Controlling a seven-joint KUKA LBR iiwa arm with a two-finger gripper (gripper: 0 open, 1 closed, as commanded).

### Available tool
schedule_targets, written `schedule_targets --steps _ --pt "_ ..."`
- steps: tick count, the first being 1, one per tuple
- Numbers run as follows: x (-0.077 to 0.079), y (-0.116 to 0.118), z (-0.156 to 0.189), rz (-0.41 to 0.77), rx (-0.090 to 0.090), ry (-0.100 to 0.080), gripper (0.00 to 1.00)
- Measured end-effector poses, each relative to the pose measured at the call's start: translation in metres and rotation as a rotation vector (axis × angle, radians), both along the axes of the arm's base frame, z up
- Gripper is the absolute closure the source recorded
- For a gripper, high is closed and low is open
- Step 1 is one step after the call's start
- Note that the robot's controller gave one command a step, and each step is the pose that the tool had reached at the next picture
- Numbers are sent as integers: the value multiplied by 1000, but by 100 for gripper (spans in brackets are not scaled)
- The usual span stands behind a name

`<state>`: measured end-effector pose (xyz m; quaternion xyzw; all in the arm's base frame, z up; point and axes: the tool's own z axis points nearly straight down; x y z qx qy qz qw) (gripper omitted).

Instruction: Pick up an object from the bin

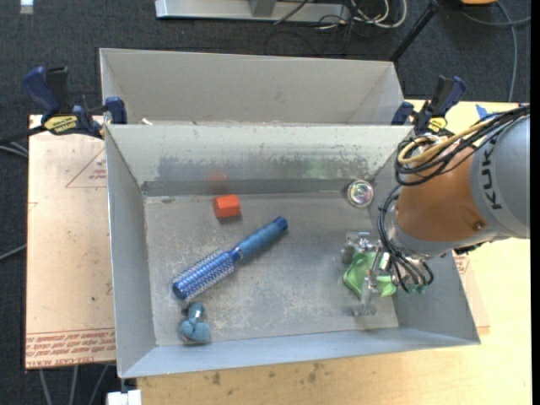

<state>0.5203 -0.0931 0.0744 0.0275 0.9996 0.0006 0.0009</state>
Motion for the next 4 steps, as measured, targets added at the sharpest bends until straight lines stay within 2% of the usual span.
schedule_targets --steps 1,2,3,4 --pt "0 1 0 0 1 0 100" --pt "0 0 0 0 0 0 0" --pt "49 -59 -4 105 -1 -5 0" --pt "11 -20 -5 -82 2 2 0"
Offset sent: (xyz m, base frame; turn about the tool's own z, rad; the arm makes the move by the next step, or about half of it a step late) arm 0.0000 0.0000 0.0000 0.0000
